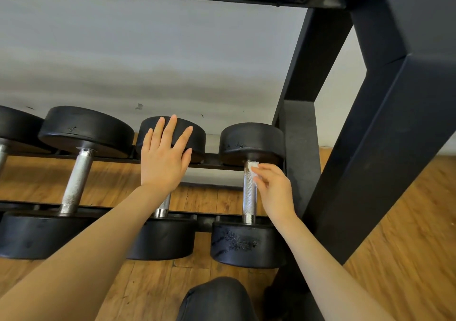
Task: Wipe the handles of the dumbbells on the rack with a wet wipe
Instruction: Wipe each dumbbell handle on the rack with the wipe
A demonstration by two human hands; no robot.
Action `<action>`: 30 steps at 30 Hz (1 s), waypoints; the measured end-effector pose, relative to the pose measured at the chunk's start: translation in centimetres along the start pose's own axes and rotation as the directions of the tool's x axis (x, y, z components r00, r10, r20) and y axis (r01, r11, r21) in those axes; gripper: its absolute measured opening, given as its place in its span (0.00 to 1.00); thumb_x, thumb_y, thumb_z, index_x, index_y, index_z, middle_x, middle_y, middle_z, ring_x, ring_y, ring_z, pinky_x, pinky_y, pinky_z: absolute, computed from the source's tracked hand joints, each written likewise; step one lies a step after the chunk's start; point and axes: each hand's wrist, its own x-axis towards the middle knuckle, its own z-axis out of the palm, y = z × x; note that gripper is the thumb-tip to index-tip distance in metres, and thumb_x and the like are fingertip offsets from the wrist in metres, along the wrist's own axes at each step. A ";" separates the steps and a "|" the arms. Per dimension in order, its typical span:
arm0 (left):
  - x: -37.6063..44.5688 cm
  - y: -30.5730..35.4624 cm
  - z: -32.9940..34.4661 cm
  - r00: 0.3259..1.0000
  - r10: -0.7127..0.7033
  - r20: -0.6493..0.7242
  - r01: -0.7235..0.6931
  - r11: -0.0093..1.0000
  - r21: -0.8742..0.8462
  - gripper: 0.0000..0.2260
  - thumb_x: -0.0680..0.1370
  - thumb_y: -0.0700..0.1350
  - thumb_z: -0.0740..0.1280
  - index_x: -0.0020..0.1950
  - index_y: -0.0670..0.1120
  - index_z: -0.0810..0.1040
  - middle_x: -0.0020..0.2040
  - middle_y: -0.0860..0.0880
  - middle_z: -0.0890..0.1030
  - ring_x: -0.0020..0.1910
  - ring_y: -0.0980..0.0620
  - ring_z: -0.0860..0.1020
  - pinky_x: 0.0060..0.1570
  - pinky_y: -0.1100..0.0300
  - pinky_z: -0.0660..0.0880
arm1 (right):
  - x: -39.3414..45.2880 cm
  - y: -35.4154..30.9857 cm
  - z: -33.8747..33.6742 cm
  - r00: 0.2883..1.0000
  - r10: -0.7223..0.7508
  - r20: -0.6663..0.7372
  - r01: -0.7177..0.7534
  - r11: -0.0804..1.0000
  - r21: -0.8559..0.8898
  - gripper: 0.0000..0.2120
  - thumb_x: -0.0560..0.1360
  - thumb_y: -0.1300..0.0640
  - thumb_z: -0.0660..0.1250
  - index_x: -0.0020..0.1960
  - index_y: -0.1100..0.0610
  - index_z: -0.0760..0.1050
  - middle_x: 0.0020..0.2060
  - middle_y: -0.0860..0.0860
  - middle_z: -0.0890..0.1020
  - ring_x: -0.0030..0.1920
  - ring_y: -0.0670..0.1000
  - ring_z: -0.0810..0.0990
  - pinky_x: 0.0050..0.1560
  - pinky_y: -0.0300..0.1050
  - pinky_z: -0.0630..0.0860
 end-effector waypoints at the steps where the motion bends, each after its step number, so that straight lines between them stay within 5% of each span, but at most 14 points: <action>1: 0.0 0.0 0.0 1.000 0.003 0.000 -0.003 1.000 0.000 0.23 0.81 0.51 0.63 0.76 0.50 0.68 0.78 0.42 0.62 0.78 0.39 0.57 0.75 0.43 0.54 | 0.2 -0.2 0.1 1.000 0.003 -0.013 -0.003 1.000 0.012 0.13 0.78 0.62 0.65 0.63 0.59 0.79 0.60 0.51 0.78 0.60 0.49 0.75 0.63 0.38 0.71; 5: -0.1 0.1 0.0 1.000 -0.008 -0.005 0.008 1.000 -0.010 0.22 0.81 0.51 0.64 0.75 0.50 0.68 0.78 0.41 0.62 0.78 0.39 0.58 0.75 0.42 0.54 | -0.3 0.1 0.1 1.000 -0.022 0.022 0.023 1.000 -0.017 0.14 0.79 0.63 0.64 0.63 0.58 0.78 0.57 0.49 0.78 0.57 0.48 0.76 0.56 0.27 0.67; 10: -0.1 0.1 0.2 1.000 0.000 -0.007 0.000 1.000 0.009 0.23 0.81 0.51 0.64 0.75 0.50 0.68 0.78 0.41 0.62 0.78 0.38 0.58 0.75 0.41 0.54 | -0.3 0.8 -0.3 0.993 -0.096 0.072 0.103 0.990 -0.095 0.12 0.78 0.63 0.65 0.61 0.58 0.80 0.52 0.47 0.77 0.53 0.48 0.76 0.54 0.29 0.70; 14: -0.1 -0.1 0.2 0.999 0.013 0.031 -0.015 0.998 0.060 0.25 0.81 0.54 0.63 0.77 0.50 0.65 0.79 0.41 0.60 0.78 0.38 0.56 0.75 0.42 0.54 | 0.9 -0.5 0.1 0.999 0.012 0.036 -0.015 0.997 0.075 0.08 0.80 0.56 0.63 0.54 0.51 0.79 0.52 0.44 0.77 0.51 0.41 0.75 0.47 0.27 0.71; 20: -0.1 -0.1 0.3 0.999 0.018 0.036 -0.020 0.997 0.075 0.25 0.81 0.54 0.63 0.77 0.50 0.64 0.79 0.41 0.59 0.78 0.38 0.56 0.75 0.42 0.53 | 0.6 -0.5 0.3 0.991 0.060 0.116 -0.063 0.998 0.025 0.06 0.80 0.54 0.63 0.53 0.52 0.77 0.50 0.48 0.76 0.52 0.47 0.76 0.52 0.43 0.75; 24: -0.1 0.1 0.3 1.000 0.008 0.020 -0.009 0.998 0.064 0.25 0.80 0.53 0.64 0.77 0.50 0.65 0.79 0.41 0.60 0.78 0.38 0.56 0.75 0.41 0.53 | 0.0 0.2 0.0 0.983 -0.111 0.145 0.141 0.966 -0.218 0.13 0.77 0.65 0.63 0.59 0.58 0.80 0.57 0.55 0.78 0.58 0.56 0.74 0.57 0.52 0.73; 27: -0.2 0.2 0.4 1.000 0.000 0.025 -0.002 0.998 0.062 0.25 0.80 0.53 0.64 0.77 0.50 0.65 0.79 0.41 0.59 0.78 0.38 0.56 0.75 0.41 0.53 | 0.6 -0.2 -0.2 0.940 -0.260 0.220 0.327 0.867 -0.375 0.23 0.67 0.70 0.75 0.62 0.61 0.79 0.59 0.57 0.80 0.59 0.59 0.77 0.58 0.53 0.77; 30: -0.1 0.1 0.3 1.000 0.002 0.024 -0.004 0.998 0.059 0.25 0.80 0.53 0.64 0.77 0.50 0.65 0.79 0.41 0.60 0.78 0.38 0.56 0.75 0.41 0.53 | 1.6 0.3 0.1 0.930 -0.278 0.241 0.355 0.847 -0.396 0.27 0.65 0.70 0.76 0.63 0.61 0.78 0.61 0.57 0.80 0.59 0.59 0.77 0.59 0.56 0.77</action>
